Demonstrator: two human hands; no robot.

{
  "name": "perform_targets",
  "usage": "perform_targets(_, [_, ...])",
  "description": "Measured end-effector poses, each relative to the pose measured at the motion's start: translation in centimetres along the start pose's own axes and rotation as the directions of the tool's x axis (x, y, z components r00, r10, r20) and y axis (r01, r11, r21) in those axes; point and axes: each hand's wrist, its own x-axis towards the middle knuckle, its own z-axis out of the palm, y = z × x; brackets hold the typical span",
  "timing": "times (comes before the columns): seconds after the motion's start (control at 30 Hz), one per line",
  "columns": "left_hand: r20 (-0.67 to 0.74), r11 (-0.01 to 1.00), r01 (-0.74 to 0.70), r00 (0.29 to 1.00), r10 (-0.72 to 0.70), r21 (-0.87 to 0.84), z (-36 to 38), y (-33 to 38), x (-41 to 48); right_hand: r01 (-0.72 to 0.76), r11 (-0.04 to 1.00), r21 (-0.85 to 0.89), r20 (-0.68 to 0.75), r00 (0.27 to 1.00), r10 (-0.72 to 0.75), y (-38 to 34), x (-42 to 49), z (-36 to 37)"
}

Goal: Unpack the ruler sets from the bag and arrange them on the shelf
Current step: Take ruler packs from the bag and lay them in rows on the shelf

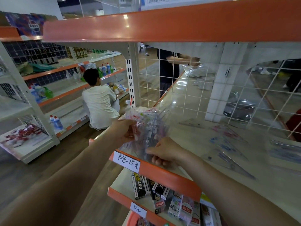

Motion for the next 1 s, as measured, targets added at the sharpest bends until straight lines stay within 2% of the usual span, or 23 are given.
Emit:
perform_targets(0.17, [0.013, 0.999, 0.034, 0.999, -0.035, 0.041, 0.5, -1.2, 0.5, -0.048, 0.997, 0.06, -0.003, 0.999, 0.048, -0.4, 0.4, 0.8])
perform_targets(0.27, [0.019, 0.999, 0.034, 0.999, -0.035, 0.041, 0.4, -1.4, 0.8, -0.03, 0.997, 0.07, -0.038, 0.999, 0.032, -0.4, 0.3, 0.8])
perform_targets(0.6, [0.014, 0.999, 0.035, 0.999, -0.036, 0.035, 0.0, -2.0, 1.4, 0.015, 0.99, -0.141, -0.099, 0.995, -0.029, -0.5, 1.0, 1.8])
perform_targets(0.73, [0.019, 0.999, 0.038, 0.999, -0.039, 0.018, 0.0, -2.0, 1.6, -0.046, 0.999, 0.012, -0.084, 0.995, 0.047, -0.7, 0.6, 1.1])
perform_targets(0.87, [0.02, 0.998, 0.058, 0.998, -0.057, -0.037, 0.0, -1.7, 1.4, 0.019, 0.999, -0.049, -0.108, 0.994, -0.024, 0.3, 0.1, -0.2])
perform_targets(1.0, [0.022, 0.994, 0.069, 0.997, -0.068, -0.082, 0.3, -1.4, 0.9, 0.076, 0.997, -0.018, -0.153, 0.985, -0.078, 1.6, -1.2, -2.5])
